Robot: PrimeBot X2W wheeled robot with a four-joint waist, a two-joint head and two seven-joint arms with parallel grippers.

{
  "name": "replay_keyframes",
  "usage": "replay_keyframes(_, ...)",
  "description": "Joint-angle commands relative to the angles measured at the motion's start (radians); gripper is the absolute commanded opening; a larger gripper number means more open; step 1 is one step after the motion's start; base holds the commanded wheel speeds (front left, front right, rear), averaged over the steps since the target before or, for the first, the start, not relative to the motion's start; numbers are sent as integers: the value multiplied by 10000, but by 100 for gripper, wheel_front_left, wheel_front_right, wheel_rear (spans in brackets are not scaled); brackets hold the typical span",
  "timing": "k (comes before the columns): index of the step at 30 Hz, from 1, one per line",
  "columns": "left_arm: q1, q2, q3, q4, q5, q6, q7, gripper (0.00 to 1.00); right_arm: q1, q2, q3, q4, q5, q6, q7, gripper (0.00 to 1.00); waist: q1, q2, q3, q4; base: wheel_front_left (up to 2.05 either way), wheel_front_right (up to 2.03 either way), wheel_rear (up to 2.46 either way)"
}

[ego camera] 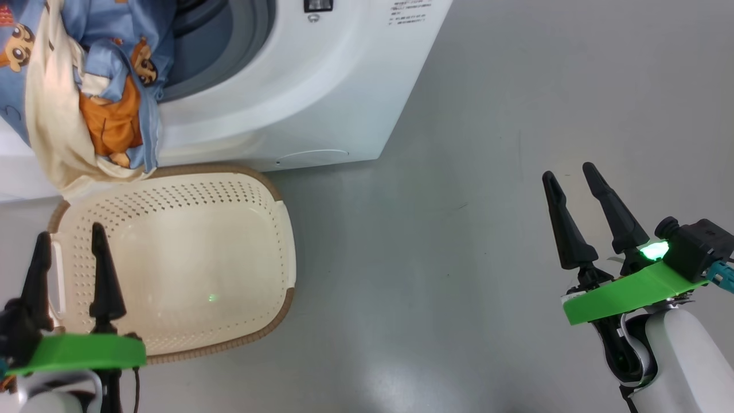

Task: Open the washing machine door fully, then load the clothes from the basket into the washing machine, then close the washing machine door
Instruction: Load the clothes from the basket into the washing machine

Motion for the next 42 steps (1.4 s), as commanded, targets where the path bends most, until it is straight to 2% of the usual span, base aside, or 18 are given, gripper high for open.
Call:
replay_keyframes(1,-232,131,262,-36,-65,40,-63,100,182,-53,148,-239,-38,16,-119,100,0,-1,30,27,0,0,0)
replay_keyframes(18,-3655,1249,-54,4265,111,-38,-63,100,-104,78,357,-269,-40,16,-119,100,0,-1,574,-153,0,0,0)
replay_keyframes(27,-4947,1561,-429,5725,-95,-40,-63,100,-260,135,479,-238,-20,16,-119,100,0,-1,743,-325,0,0,0)
replay_keyframes(36,-5841,1985,-236,6898,-56,-41,-63,100,-335,198,523,-264,-14,16,-119,100,0,-1,840,-518,0,0,0)
replay_keyframes(37,-5907,2021,-256,6976,-57,-41,-63,97,-336,201,521,-269,-12,16,-119,100,0,-1,854,-535,0,0,0)
replay_keyframes(38,-5960,2049,-289,7043,-66,-41,-63,64,-334,203,518,-270,-15,16,-119,100,0,-1,857,-549,0,0,0)
replay_keyframes(41,-6094,2129,-365,7185,-174,-41,-63,0,-329,208,491,-270,-17,16,-119,100,0,-1,865,-575,0,0,0)
replay_keyframes(42,-6131,2141,-363,7173,-253,-41,-63,0,-328,210,475,-270,-19,16,-119,100,0,-1,868,-573,0,0,0)
